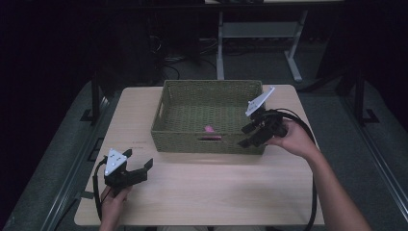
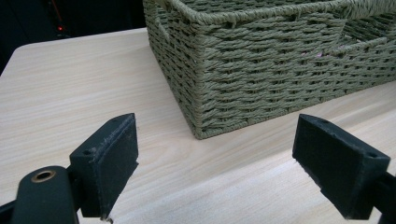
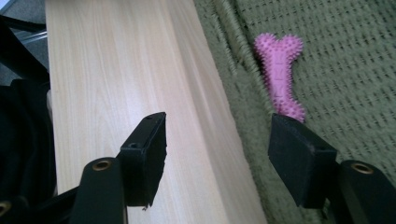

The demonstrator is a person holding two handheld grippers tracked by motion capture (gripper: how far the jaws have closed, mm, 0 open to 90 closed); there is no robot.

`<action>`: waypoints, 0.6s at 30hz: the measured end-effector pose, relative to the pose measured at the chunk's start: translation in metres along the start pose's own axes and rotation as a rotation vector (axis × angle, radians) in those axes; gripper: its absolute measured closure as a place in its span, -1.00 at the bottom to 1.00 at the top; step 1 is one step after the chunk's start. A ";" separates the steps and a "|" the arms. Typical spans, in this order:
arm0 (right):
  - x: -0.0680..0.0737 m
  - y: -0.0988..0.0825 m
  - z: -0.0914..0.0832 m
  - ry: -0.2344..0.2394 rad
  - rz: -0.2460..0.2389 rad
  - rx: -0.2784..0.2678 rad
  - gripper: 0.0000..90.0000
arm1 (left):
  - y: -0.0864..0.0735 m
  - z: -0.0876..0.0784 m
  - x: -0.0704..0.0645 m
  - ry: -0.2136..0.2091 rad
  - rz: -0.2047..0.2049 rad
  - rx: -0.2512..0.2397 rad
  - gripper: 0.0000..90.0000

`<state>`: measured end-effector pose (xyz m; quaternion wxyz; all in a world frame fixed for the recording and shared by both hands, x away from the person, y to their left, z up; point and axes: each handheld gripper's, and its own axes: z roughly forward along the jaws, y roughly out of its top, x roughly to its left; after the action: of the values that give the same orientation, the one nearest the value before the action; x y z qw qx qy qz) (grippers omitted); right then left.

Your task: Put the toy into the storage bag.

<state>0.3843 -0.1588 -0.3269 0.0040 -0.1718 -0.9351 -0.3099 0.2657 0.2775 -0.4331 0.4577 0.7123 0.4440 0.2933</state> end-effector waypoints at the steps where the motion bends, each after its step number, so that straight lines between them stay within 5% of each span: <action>1: 0.002 -0.001 0.001 -0.004 0.000 0.006 -0.18 | 0.000 0.000 0.000 0.000 0.001 0.001 -0.69; 18: 0.024 -0.019 0.015 0.016 -0.023 0.004 -0.19 | 0.000 0.000 0.000 0.000 -0.001 0.002 -0.69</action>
<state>0.3569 -0.1569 -0.3475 0.0081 -0.1587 -0.9375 -0.3095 0.2655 0.2773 -0.4334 0.4572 0.7125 0.4445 0.2927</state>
